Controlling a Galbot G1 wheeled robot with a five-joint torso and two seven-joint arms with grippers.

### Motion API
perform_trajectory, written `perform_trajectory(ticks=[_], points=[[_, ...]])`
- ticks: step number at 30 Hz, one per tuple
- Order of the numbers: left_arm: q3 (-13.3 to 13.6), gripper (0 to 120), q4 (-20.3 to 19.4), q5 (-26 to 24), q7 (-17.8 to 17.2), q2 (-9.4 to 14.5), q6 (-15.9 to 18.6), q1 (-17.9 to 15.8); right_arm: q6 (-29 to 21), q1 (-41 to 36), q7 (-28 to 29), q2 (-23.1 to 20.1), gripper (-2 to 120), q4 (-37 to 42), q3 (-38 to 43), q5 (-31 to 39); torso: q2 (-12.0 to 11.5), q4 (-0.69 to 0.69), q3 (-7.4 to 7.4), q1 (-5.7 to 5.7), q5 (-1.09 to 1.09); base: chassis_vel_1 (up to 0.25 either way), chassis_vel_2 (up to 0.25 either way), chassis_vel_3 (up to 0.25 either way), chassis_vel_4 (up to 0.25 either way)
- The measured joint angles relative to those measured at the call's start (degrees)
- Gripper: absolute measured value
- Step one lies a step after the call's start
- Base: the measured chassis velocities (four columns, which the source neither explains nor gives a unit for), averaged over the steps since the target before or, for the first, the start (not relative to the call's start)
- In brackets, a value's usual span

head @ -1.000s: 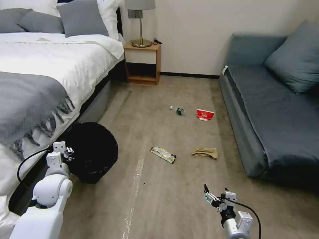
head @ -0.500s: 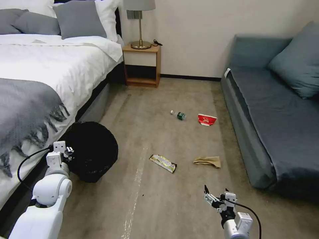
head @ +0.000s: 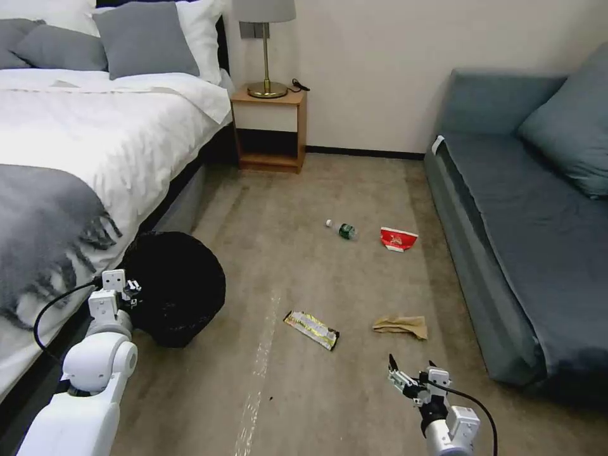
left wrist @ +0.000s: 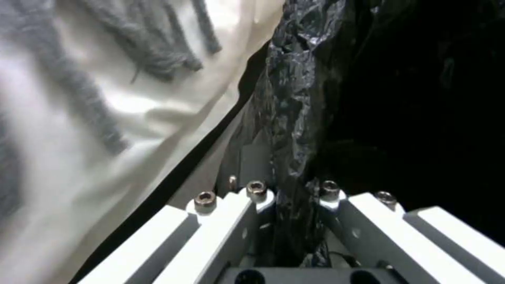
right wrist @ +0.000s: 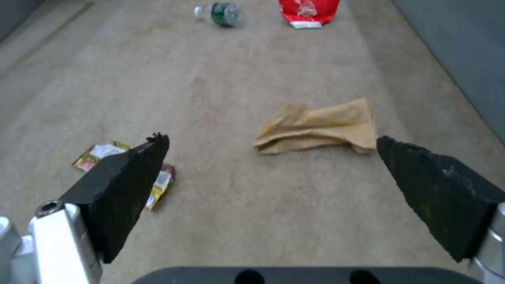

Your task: Pick up the trash bin, then pick up the garbage on the floor and place it into the trash bin.

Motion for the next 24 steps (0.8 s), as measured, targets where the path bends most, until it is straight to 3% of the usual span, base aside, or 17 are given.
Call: perform_trajectory(ticks=[24], points=[[1.08, 2, 2.75, 0.02, 2.30, -0.24, -3.35, -1.23, 0.23, 0.87, -0.06, 0.03, 100, -1.70, -0.17, -0.61, 0.00, 0.01, 0.00, 0.00, 0.00, -0.117, 0.117, 0.114, -0.113]])
